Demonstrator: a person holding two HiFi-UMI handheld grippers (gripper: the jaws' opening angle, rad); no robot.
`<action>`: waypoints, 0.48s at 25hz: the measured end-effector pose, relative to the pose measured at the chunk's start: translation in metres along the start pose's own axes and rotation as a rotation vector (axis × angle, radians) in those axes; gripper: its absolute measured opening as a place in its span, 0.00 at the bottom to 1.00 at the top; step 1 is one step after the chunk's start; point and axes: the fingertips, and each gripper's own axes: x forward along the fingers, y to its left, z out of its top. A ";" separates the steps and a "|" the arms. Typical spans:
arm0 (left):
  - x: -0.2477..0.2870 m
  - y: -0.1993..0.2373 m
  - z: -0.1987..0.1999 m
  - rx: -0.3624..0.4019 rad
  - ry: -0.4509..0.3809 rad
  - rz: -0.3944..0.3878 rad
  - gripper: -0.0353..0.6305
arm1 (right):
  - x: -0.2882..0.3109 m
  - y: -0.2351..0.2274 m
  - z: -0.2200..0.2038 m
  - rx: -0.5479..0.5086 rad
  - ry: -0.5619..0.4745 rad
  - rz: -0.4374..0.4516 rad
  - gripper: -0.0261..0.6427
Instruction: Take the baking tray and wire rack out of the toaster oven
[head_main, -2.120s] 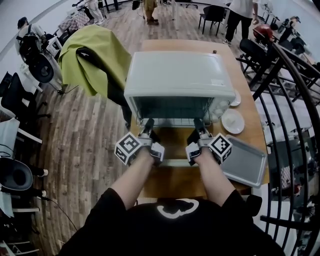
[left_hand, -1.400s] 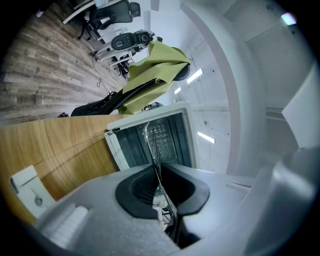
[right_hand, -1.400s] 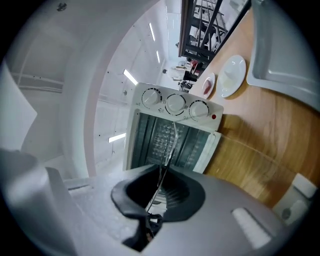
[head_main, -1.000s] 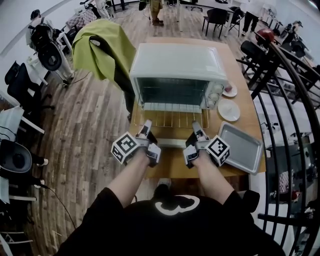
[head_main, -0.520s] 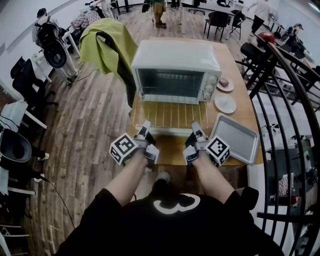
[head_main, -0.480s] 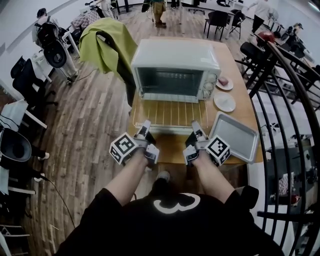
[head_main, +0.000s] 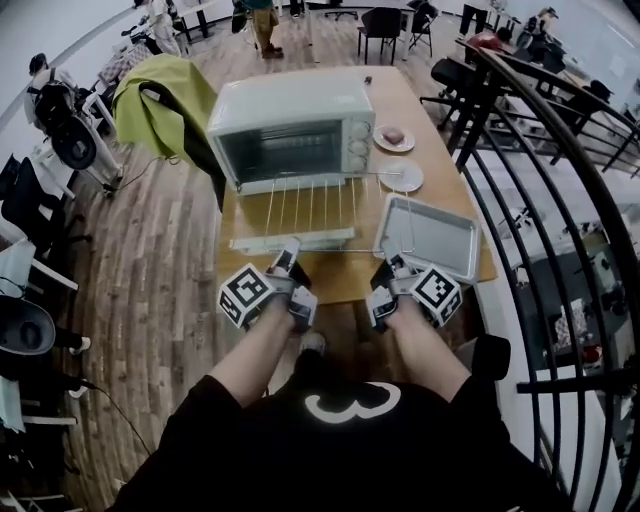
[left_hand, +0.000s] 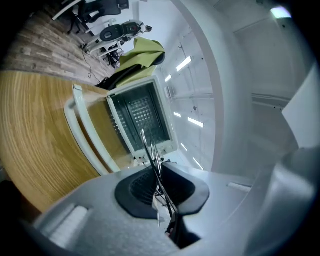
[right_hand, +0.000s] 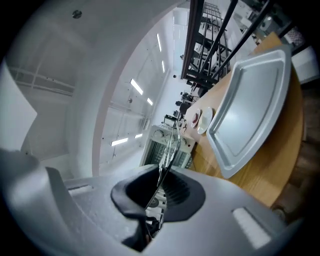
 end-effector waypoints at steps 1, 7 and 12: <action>0.005 -0.005 -0.011 0.002 0.021 -0.008 0.10 | -0.010 -0.003 0.009 -0.001 -0.021 -0.009 0.07; 0.040 -0.033 -0.088 0.004 0.152 -0.053 0.10 | -0.075 -0.025 0.070 -0.010 -0.143 -0.057 0.07; 0.066 -0.054 -0.145 0.005 0.239 -0.080 0.10 | -0.117 -0.044 0.115 -0.008 -0.222 -0.088 0.07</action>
